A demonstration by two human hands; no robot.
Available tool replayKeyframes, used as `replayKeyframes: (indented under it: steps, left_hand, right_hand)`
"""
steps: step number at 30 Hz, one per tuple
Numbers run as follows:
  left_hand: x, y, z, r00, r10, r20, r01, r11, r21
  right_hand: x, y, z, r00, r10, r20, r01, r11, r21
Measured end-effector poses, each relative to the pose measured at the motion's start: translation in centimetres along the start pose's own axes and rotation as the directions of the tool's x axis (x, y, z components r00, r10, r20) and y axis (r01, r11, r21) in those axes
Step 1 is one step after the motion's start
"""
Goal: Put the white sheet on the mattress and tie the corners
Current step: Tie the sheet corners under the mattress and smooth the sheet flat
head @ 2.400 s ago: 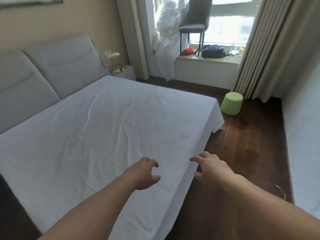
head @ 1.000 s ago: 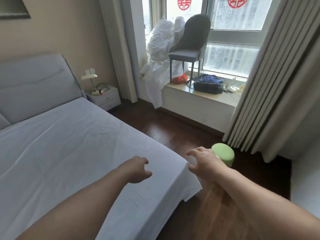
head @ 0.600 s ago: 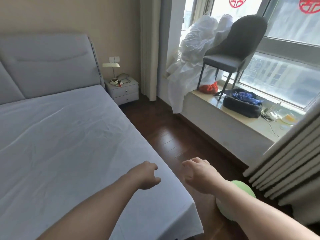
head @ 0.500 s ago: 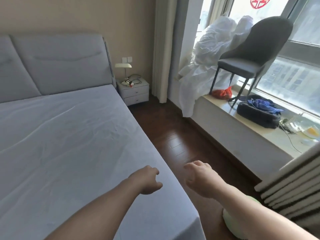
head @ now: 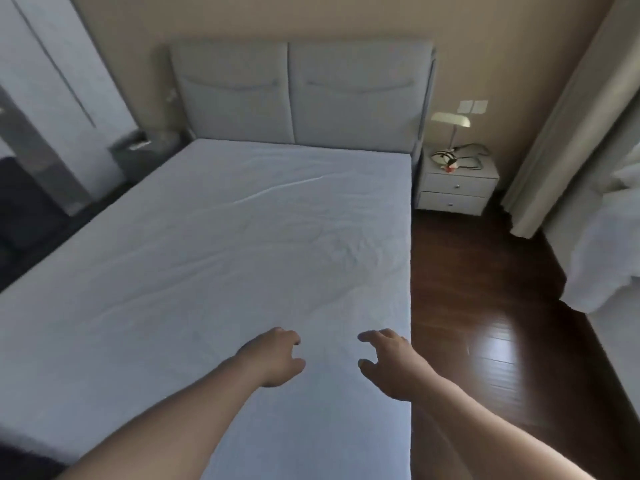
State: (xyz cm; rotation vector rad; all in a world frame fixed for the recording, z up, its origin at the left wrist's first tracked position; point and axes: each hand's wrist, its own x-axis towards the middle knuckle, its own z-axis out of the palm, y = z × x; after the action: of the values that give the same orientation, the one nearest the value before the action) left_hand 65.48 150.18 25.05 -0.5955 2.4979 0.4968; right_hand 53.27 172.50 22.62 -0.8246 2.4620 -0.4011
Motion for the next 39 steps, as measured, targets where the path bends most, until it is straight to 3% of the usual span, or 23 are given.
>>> replayKeyframes:
  steps: [6,13,16,20,23,26,28,33,39]
  left_hand:
    - [-3.7,4.0,2.2,0.977,-0.201,-0.072,0.192,0.974,-0.12]
    - [-4.3,5.9,5.6,0.959,-0.262,-0.111,0.242,0.956,-0.168]
    - [-2.5,5.7,10.6,0.968,-0.244,-0.052,0.227,0.947,-0.228]
    - [-1.6,6.4,23.2,0.961,-0.241,0.138,0.271,0.921,-0.281]
    - [1.7,5.9,30.3,0.939,-0.277,0.201,0.328,0.899,-0.29]
    - [8.2,4.7,33.8,0.943,-0.31,0.119,0.331,0.909,-0.254]
    - [13.2,3.5,35.3,0.942,-0.336,0.003,0.328,0.918,-0.223]
    - [21.6,2.7,39.0,0.877,-0.425,-0.222,0.401,0.904,-0.147]
    - [21.3,3.9,45.2,0.832,-0.52,-0.194,0.488,0.852,-0.191]
  right_hand:
    - [2.6,3.2,-2.4,0.965,-0.184,0.186,0.203,0.975,-0.087]
    - [3.1,4.6,-2.5,0.955,-0.218,0.2,0.246,0.961,-0.125]
    - [2.3,6.8,2.0,0.963,-0.171,0.207,0.185,0.982,-0.048]
    - [0.9,11.6,11.2,0.895,-0.111,0.432,0.201,0.965,-0.169]
    - [3.7,14.3,17.9,0.834,-0.111,0.541,0.31,0.905,-0.292]
    - [10.4,15.7,23.4,0.852,-0.196,0.486,0.382,0.867,-0.32]
    - [15.6,16.0,25.7,0.89,-0.265,0.372,0.396,0.854,-0.338]
    - [24.1,18.0,28.6,0.937,-0.267,0.227,0.343,0.831,-0.438]
    - [22.3,22.8,32.9,0.933,-0.319,0.17,0.361,0.826,-0.434]
